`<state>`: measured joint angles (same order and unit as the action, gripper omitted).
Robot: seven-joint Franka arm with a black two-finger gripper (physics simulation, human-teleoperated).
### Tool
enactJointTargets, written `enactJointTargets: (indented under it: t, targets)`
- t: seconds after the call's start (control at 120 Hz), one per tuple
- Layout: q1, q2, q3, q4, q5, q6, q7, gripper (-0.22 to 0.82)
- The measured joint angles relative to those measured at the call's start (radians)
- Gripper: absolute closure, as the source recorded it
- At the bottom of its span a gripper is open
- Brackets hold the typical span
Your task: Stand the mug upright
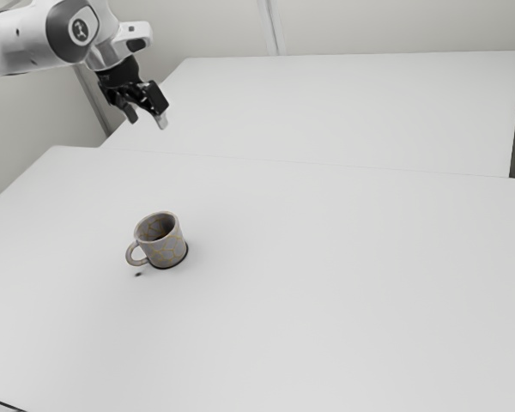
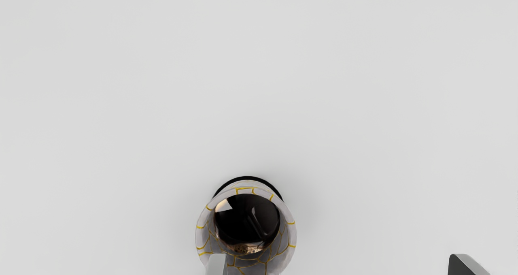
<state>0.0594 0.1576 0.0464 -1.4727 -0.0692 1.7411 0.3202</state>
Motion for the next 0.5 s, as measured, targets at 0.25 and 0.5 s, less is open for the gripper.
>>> enactJointTargets:
  t: [0.25,0.5]
  targets:
    - [0.005,-0.002,0.0,0.0,0.008,-0.062,-0.018,0.0]
    - [0.005,-0.002,0.0,-0.001,0.009,-0.076,-0.03,0.0]
